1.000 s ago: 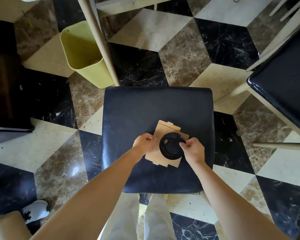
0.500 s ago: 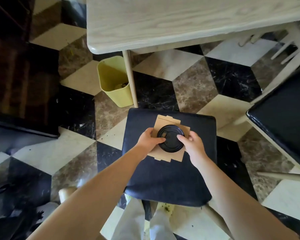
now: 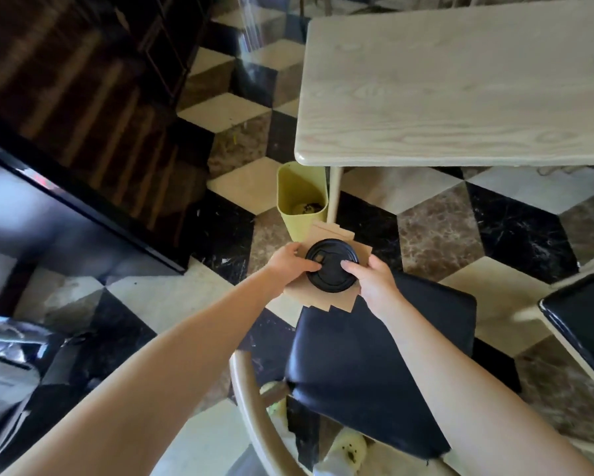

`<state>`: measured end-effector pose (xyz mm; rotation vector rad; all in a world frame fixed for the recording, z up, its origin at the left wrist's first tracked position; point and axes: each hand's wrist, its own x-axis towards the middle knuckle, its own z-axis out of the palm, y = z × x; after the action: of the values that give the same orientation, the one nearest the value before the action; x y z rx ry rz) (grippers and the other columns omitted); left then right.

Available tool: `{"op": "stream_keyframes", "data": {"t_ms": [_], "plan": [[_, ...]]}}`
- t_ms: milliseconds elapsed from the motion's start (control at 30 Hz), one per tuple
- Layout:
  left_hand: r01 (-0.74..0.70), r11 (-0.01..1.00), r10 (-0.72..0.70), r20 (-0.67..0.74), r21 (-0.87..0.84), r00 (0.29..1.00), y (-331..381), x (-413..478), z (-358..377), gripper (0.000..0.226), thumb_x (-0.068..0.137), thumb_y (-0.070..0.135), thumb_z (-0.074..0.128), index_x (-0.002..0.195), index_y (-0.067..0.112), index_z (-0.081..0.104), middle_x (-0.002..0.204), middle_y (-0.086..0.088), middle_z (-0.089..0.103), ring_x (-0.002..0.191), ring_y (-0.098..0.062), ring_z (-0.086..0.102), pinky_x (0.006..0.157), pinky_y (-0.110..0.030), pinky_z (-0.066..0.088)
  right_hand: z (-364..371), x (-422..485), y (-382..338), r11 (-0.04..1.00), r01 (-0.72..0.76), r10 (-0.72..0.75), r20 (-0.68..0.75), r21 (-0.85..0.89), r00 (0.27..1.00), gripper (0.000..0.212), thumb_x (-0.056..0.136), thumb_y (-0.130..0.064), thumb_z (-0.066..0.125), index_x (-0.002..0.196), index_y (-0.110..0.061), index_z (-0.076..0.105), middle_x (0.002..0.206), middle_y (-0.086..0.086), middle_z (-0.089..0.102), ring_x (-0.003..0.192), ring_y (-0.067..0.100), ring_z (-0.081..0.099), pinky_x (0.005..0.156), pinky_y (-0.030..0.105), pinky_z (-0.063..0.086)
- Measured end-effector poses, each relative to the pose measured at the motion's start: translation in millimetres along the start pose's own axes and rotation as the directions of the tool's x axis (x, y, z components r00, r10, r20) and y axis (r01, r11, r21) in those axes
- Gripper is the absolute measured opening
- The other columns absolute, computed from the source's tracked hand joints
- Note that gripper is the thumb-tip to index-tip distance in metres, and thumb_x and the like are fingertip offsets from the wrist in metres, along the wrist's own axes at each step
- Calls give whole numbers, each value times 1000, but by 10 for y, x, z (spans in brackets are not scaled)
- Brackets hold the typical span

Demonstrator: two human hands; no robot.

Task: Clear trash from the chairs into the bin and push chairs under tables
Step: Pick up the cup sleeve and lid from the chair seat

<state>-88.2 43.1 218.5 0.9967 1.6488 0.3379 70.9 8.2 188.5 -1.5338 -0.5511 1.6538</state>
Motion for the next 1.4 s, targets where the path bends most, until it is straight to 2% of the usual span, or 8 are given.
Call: {"op": "stream_keyframes", "data": {"t_ms": [233, 400, 567, 767, 933, 1200, 1300, 1400], "plan": [[37, 997, -39, -37, -63, 999, -110, 123, -835, 52, 78, 8, 74, 126, 9, 56, 115, -10, 65, 99, -26, 62, 83, -34, 50, 766, 106, -108, 991, -37, 45, 63, -128, 997, 36, 80, -13, 70, 114, -9, 60, 113, 14, 68, 104, 28, 65, 96, 52, 51], [53, 995, -52, 5, -80, 999, -197, 519, -1366, 56, 73, 10, 77, 125, 9, 56, 115, -14, 66, 105, -32, 64, 96, -48, 52, 1337, 446, -137, 977, -51, 46, -31, -208, 998, 40, 75, -15, 71, 112, -8, 59, 112, 15, 66, 102, 30, 64, 94, 52, 52], [70, 996, -64, 94, -61, 994, -153, 1050, -1949, 58, 72, 12, 79, 125, 9, 55, 114, -13, 66, 104, -32, 64, 94, -50, 52, 1913, 806, -300, 978, -97, 78, -106, -187, 991, 37, 81, -10, 69, 116, -6, 57, 112, 12, 64, 104, 29, 61, 88, 41, 54], [98, 990, -89, 86, -105, 992, 8, 1482, -2509, 58, 76, 5, 74, 129, 4, 52, 118, -18, 64, 105, -34, 63, 92, -49, 53, 2442, 1202, -526, 990, -115, 113, -29, -85, 993, 37, 84, -10, 68, 119, -9, 56, 110, 7, 63, 103, 23, 60, 82, 33, 53], [128, 988, -116, 127, -89, 985, 110, 1773, -2641, 45, 79, 3, 70, 122, 4, 56, 116, -19, 65, 105, -35, 62, 93, -48, 52, 2628, 1591, -537, 973, -160, 140, -125, -168, 982, 41, 74, -16, 68, 113, -10, 60, 110, 13, 67, 103, 32, 63, 93, 49, 53], [78, 996, -85, 177, 42, 981, 511, 2364, -2581, 50, 78, 10, 73, 125, 4, 56, 119, -15, 65, 110, -34, 61, 98, -49, 49, 2586, 2145, -782, 967, -254, 251, -240, 17, 938, 41, 82, -2, 62, 120, 5, 51, 123, 26, 58, 120, 40, 53, 104, 46, 41], [39, 992, -61, 181, 124, 982, 794, 2733, -2644, 61, 80, 17, 73, 134, 7, 47, 129, -14, 58, 115, -31, 57, 97, -40, 49, 2611, 2531, -965, 960, -279, 273, -285, 20, 919, 44, 82, -7, 66, 122, -2, 50, 117, 17, 56, 118, 34, 53, 102, 39, 43], [-11, 984, -26, 206, 178, 978, 1131, 3231, -2689, 64, 83, 22, 72, 138, 7, 42, 134, -13, 54, 118, -29, 55, 94, -35, 48, 2620, 3051, -1116, 960, -274, 279, -291, 59, 915, 52, 82, -10, 68, 129, -5, 47, 125, 17, 55, 115, 33, 55, 103, 45, 45]]}}
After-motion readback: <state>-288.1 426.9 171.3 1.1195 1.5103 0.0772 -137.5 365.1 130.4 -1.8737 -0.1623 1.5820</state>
